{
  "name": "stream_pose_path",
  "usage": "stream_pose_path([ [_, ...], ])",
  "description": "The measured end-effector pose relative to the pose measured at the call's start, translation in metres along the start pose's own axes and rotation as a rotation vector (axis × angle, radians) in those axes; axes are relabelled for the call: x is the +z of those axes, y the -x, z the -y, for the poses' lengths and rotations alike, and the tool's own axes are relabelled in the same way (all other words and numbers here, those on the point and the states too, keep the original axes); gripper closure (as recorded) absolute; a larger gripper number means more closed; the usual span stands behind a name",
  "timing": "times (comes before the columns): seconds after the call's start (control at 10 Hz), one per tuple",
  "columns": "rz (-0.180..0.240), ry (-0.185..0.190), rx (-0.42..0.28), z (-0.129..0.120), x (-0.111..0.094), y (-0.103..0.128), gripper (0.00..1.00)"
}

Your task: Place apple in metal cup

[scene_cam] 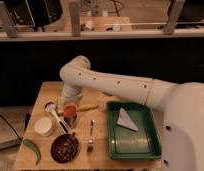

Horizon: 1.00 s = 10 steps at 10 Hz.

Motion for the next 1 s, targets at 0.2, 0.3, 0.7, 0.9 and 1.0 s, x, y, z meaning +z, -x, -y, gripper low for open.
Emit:
stream_pose_path([
  [0.2,0.036,0.017,0.005,0.004,0.006,0.001,0.97],
  [0.3,0.052,0.020,0.012,0.005,0.009,0.000,0.97],
  [0.7,0.106,0.040,0.040,0.005,0.019,0.017,0.94],
  [0.9,0.128,0.046,0.060,0.004,0.022,0.033,0.77],
  [1.0,0.130,0.044,0.067,0.004,0.022,0.034,0.67],
])
